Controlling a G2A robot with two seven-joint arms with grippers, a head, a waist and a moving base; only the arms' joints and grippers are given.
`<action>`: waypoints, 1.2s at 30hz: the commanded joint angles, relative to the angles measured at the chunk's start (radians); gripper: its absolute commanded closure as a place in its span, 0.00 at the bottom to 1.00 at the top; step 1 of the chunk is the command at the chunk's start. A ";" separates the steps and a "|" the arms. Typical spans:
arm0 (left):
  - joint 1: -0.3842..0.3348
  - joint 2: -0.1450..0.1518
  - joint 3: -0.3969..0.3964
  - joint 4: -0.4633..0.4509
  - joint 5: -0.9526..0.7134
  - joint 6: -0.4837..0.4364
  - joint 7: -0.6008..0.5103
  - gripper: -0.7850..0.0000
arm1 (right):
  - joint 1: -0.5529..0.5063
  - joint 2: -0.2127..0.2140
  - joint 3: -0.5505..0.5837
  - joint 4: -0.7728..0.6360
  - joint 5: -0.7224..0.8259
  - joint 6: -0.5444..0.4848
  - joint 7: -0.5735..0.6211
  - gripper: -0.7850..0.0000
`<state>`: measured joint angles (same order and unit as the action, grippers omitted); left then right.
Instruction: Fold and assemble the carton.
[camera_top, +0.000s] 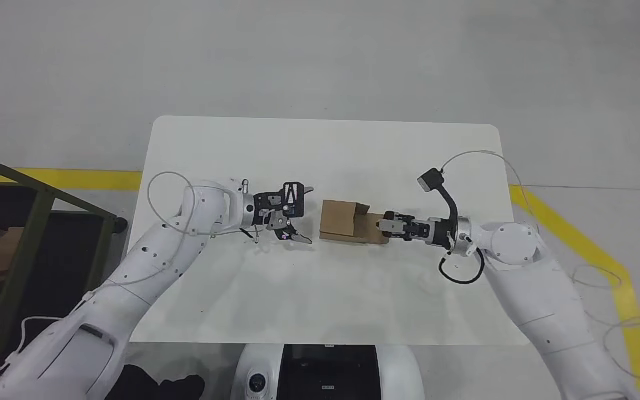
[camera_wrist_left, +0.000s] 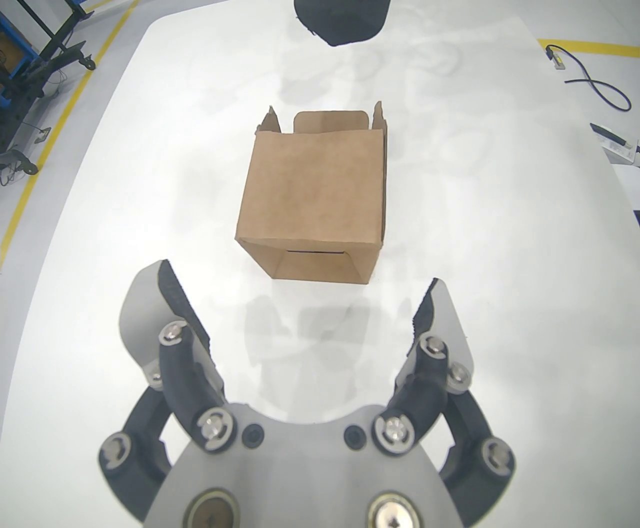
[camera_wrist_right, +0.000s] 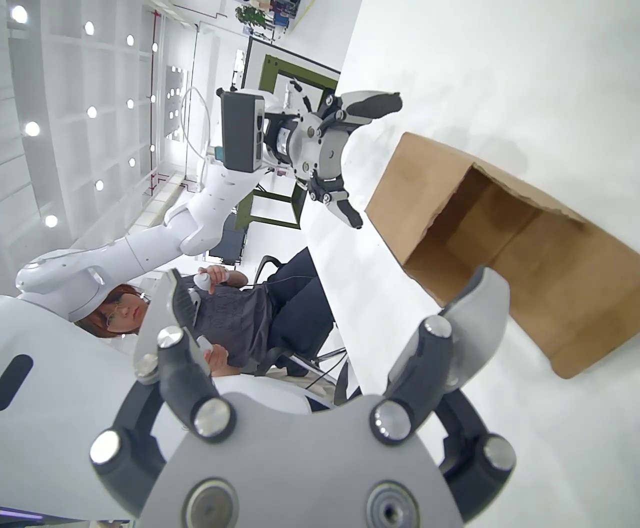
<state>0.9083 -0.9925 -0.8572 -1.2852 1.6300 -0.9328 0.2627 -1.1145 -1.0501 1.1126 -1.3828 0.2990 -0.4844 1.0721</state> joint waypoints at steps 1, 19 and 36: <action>0.008 -0.001 -0.001 0.009 -0.008 0.009 -0.017 0.00 | -0.002 0.000 -0.001 -0.002 -0.001 0.002 -0.005 0.00; -0.112 -0.045 0.111 0.155 0.064 -0.058 0.143 0.00 | -0.128 0.011 0.002 -0.088 -0.183 0.056 -0.154 1.00; -0.139 -0.081 0.159 0.249 0.040 -0.009 0.211 0.00 | -0.181 0.015 -0.007 -0.125 -0.331 0.217 -0.262 1.00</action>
<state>0.7712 -1.0722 -0.7009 -1.0385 1.6694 -0.9427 0.4704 -1.2879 -1.0366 1.1045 -1.4969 -0.0186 -0.2874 0.8127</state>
